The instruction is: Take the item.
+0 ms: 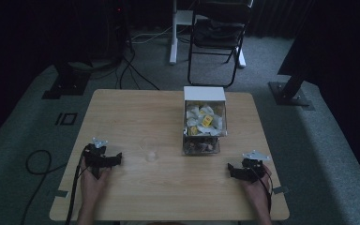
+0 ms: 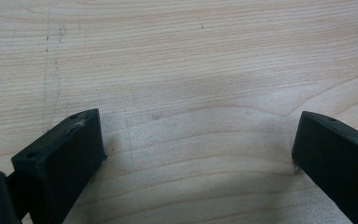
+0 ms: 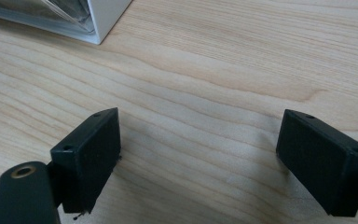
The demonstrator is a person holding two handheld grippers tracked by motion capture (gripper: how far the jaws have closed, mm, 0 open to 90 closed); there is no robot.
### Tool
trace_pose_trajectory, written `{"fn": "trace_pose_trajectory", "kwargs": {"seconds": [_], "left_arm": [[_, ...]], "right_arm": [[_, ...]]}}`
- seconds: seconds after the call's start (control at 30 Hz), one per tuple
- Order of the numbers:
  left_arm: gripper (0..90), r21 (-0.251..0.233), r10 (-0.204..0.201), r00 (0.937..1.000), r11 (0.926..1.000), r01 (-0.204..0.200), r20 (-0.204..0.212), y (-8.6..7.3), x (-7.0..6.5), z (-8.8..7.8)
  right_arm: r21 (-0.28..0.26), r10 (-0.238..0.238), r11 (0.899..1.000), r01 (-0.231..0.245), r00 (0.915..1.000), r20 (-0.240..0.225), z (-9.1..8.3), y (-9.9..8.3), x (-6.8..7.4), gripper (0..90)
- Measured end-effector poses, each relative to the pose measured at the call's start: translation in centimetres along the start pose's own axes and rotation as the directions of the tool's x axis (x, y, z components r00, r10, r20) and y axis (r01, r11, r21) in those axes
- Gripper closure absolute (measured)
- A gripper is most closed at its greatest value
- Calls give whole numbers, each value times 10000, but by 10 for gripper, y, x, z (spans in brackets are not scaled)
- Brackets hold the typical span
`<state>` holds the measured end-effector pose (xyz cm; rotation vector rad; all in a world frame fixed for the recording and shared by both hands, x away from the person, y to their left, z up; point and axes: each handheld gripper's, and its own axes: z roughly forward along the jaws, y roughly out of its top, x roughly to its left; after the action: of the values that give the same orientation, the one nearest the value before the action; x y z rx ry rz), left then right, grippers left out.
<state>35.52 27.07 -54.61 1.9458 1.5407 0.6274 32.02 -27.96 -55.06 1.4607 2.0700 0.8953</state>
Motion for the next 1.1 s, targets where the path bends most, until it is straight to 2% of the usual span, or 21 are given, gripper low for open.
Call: {"fn": "trace_pose_trajectory", "kwargs": {"seconds": [0.53, 0.63, 0.67, 0.7, 0.97, 1.1], "left_arm": [[28, 2, -34, 10000, 10000, 34, -33, 0, 0, 0], [28, -3, -50, 10000, 10000, 50, -42, 0, -1, 0], [28, -4, -49, 10000, 10000, 49, -44, 0, -1, 0], [28, -4, -49, 10000, 10000, 49, -44, 0, -1, 0], [28, -3, -50, 10000, 10000, 50, -42, 0, -1, 0], [28, -4, -52, 10000, 10000, 51, -46, 0, -1, 0]], "right_arm": [[-17, -108, 9999, 108, 9999, -97, -2, -1, 0, 152], [26, -120, 9999, 120, 9998, -133, -4, -1, 1, 196], [37, -181, 9998, 182, 9996, -199, -5, -1, 3, 265], [37, -181, 9998, 182, 9996, -199, -5, -1, 3, 265], [-526, -736, 9961, 711, 9961, -483, -18, 8, 25, 307], [-826, -923, 9928, 869, 9937, -629, -24, 11, 31, 345]]}}
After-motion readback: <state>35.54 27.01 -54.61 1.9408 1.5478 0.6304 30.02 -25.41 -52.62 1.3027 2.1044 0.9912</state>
